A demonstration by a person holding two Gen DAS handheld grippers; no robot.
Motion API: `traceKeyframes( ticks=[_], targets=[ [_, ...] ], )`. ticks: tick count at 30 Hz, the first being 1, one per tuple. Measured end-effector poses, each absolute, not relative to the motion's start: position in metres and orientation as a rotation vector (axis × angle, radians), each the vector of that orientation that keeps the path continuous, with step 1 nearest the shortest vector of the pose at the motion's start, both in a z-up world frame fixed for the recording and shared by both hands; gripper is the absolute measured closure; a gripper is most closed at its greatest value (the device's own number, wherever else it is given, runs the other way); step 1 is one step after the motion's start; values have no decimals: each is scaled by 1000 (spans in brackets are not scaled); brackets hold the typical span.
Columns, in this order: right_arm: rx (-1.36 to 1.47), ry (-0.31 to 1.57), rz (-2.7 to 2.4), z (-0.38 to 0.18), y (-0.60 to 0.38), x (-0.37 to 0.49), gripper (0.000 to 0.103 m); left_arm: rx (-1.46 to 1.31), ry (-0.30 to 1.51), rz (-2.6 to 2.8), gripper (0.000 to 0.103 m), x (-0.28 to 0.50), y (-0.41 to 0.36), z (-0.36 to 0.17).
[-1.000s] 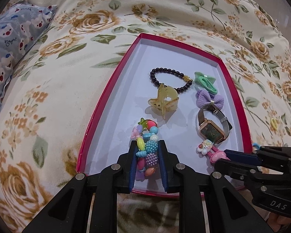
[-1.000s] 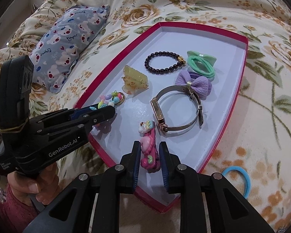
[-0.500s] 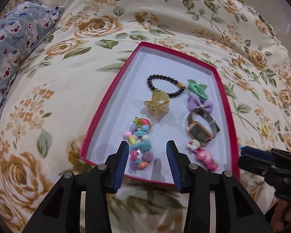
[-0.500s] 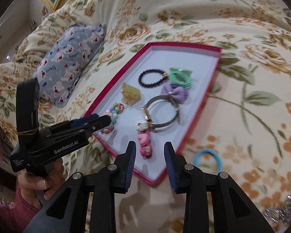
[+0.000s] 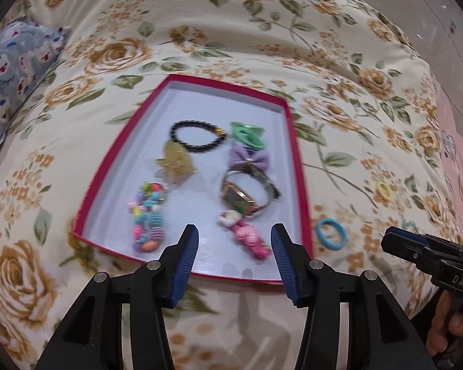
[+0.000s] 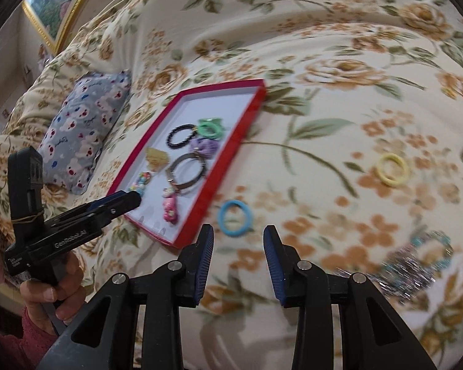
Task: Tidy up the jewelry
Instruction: 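Move both tools toward the silver chain and bead bracelet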
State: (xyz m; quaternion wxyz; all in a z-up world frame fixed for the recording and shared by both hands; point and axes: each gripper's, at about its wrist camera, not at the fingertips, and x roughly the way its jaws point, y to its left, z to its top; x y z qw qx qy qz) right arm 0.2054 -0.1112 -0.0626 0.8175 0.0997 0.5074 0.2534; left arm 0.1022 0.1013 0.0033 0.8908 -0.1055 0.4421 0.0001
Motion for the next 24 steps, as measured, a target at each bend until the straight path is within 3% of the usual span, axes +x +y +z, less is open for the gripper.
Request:
traceKeyframes(
  ticks=[24],
  targets=[
    [306,1015,216,-62,-253,176,64,-87,967,-161,49,119,13,-1]
  ],
)
